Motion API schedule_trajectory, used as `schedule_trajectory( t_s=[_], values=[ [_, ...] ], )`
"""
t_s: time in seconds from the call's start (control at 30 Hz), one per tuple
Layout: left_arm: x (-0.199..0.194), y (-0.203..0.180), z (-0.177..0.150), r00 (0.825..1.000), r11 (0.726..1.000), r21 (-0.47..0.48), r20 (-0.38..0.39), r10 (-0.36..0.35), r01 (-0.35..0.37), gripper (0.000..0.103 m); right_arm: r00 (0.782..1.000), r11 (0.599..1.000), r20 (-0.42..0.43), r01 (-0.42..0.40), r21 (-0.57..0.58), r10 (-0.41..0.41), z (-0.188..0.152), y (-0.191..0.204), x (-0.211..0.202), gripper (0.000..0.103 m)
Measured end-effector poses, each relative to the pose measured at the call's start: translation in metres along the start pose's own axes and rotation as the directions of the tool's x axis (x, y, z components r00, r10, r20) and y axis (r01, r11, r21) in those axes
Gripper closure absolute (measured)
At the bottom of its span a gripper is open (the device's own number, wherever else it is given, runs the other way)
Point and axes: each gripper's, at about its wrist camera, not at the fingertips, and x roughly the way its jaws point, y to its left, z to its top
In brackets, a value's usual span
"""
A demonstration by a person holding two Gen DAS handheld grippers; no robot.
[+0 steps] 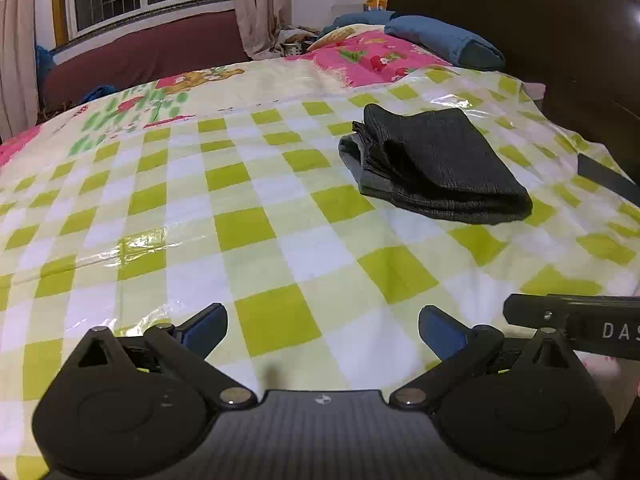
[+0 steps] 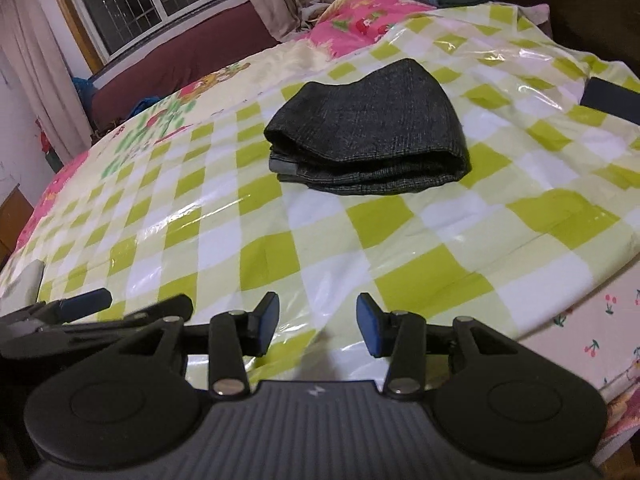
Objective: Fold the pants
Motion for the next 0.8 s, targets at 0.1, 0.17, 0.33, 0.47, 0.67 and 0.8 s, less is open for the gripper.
schedule_trajectory(
  t_s=[0.1,0.17,0.33,0.47,0.67,0.8],
  values=[
    [-0.0055,-0.0018,-0.0010,1.000,1.000,-0.003,0.013,-0.002,0.002,0.000,1.000,1.000,0.007,0.017,-0.020,-0.017,-0.0056,0.0057,-0.0016,0.058],
    [-0.0084,-0.0014,-0.0016,1.000,1.000,-0.006,0.021,-0.005,0.005,0.000,1.000,1.000,0.012,0.013,-0.014,-0.013,-0.0060,0.0049,-0.0026,0.058],
    [-0.0084,-0.0009,-0.0057,1.000,1.000,0.002,0.017,0.018,-0.018,0.000,1.000,1.000,0.007,0.014,-0.018,-0.014,-0.0083,0.0063,-0.0025,0.058],
    [-0.0087,0.0005,-0.0068,0.999,0.999,-0.001,0.020,0.034,-0.034,0.000,1.000,1.000,0.000,0.010,-0.028,-0.010,-0.0093,0.0089,-0.0011,0.058],
    [-0.0084,-0.0007,-0.0071,0.998,0.998,0.010,0.022,0.065,-0.066,0.000,1.000,0.999,-0.010,0.003,-0.039,-0.003,-0.0105,0.0109,0.0005,0.058],
    [-0.0086,-0.0010,-0.0075,0.997,0.997,0.013,0.019,0.072,-0.072,0.000,1.000,0.999,-0.016,0.001,-0.036,-0.002,-0.0112,0.0107,0.0013,0.058]
  ],
)
